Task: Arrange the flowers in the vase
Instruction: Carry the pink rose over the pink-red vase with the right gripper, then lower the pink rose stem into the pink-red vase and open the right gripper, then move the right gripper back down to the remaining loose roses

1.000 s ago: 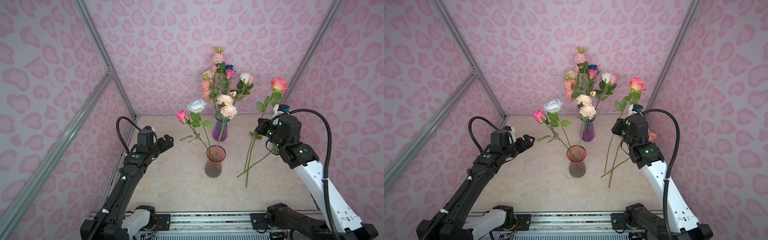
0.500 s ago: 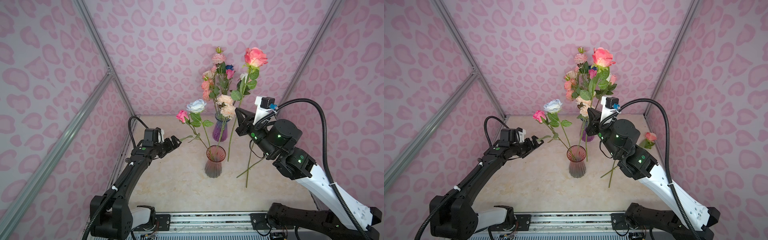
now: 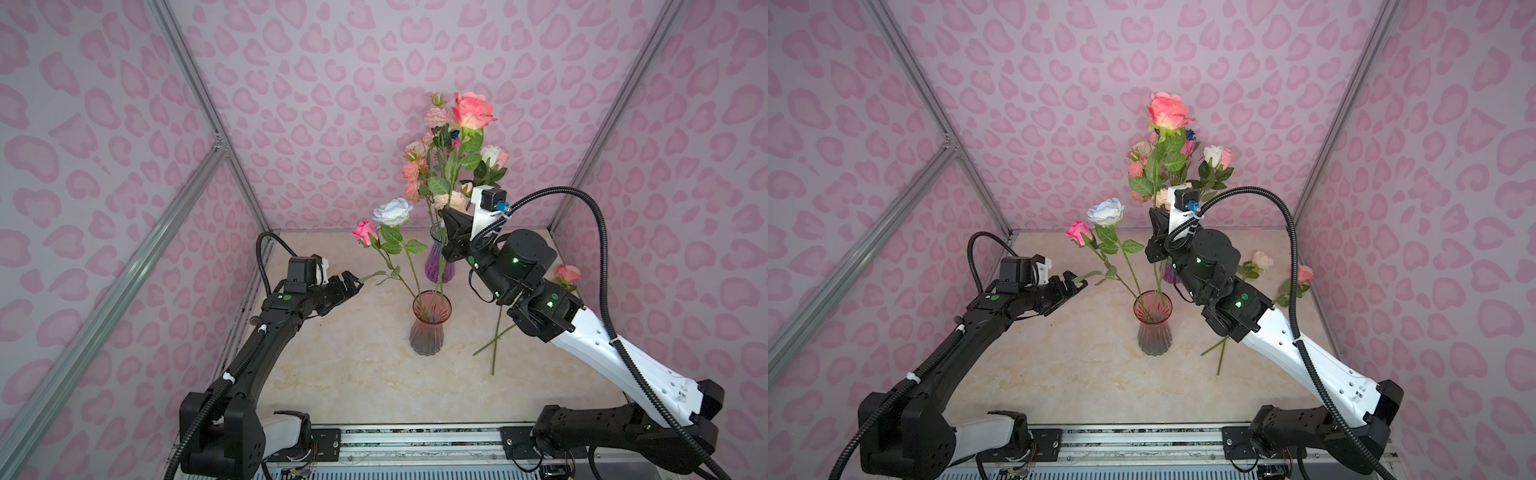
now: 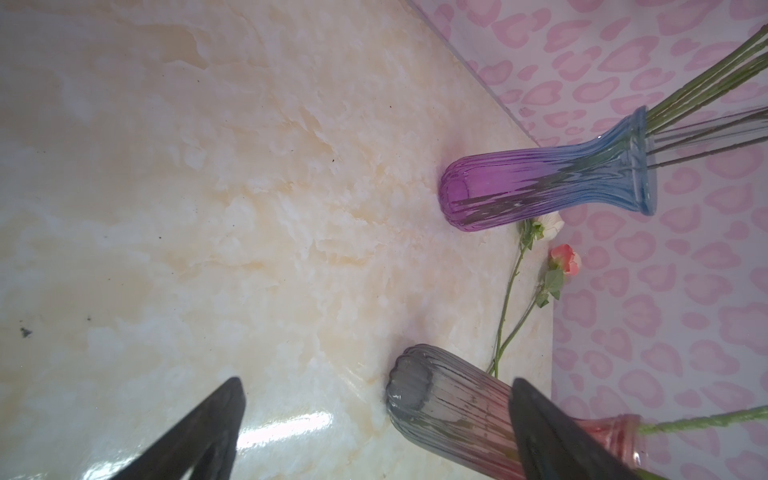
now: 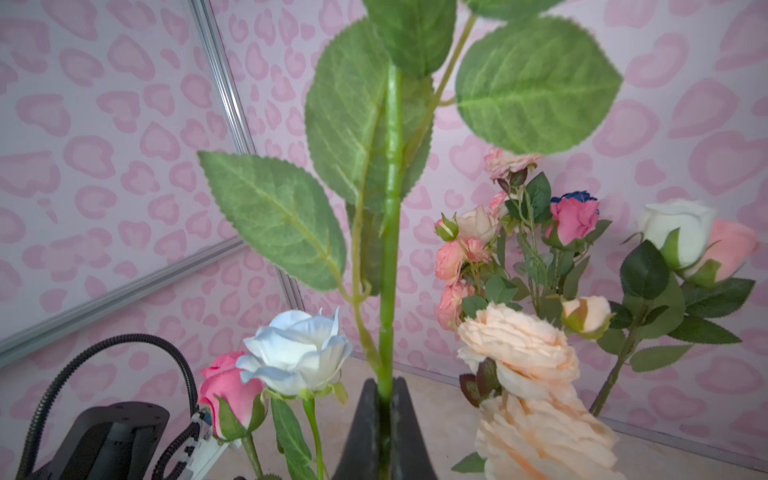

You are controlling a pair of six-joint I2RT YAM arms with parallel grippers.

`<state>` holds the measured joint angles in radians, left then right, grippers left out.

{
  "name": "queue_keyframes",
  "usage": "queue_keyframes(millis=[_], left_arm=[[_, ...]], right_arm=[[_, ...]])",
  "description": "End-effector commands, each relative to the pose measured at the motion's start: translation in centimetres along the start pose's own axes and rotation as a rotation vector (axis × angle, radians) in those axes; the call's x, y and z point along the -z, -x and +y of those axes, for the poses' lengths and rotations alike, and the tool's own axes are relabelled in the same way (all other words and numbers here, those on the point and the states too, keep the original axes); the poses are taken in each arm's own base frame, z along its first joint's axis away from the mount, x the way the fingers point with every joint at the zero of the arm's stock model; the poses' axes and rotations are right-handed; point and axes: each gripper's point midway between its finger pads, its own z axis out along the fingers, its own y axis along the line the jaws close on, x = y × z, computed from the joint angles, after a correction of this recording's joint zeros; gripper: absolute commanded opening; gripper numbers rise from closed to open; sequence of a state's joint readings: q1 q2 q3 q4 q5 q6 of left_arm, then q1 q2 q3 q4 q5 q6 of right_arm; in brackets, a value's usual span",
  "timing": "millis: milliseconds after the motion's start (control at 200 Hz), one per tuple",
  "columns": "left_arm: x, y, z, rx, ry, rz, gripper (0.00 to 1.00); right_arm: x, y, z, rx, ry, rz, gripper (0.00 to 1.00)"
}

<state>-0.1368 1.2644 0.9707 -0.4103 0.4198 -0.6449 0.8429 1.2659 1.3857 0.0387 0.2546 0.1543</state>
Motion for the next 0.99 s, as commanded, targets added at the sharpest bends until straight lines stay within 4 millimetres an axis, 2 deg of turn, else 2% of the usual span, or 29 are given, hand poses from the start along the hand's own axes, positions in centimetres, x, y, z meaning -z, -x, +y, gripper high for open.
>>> queue_keyframes(millis=[0, 120, 190, 590, 785, 990], left_arm=[[0.5, 0.7, -0.7, -0.021, -0.018, -0.028, 1.0], [0.4, 0.7, -0.7, -0.018, -0.018, -0.025, 1.0], [0.4, 0.7, -0.7, -0.016, -0.018, -0.027, 1.0], [0.4, 0.6, -0.7, -0.014, -0.02, -0.027, 1.0], [0.3, 0.6, -0.6, -0.011, -0.017, -0.024, 1.0], [0.2, 0.6, -0.6, -0.009, -0.019, -0.023, 1.0]], right_arm=[[0.3, -2.2, 0.2, -0.013, 0.013, 0.019, 0.0], [1.1, -6.4, -1.0, 0.02, -0.031, 0.088, 0.0], [1.6, -8.2, -0.9, 0.042, -0.008, 0.115, 0.02], [3.0, -14.9, -1.6, 0.056, -0.027, 0.26, 0.06], [3.9, -15.8, -1.3, 0.032, -0.021, 0.278, 0.19], [5.3, -14.1, -1.1, 0.026, -0.02, 0.249, 0.26]])
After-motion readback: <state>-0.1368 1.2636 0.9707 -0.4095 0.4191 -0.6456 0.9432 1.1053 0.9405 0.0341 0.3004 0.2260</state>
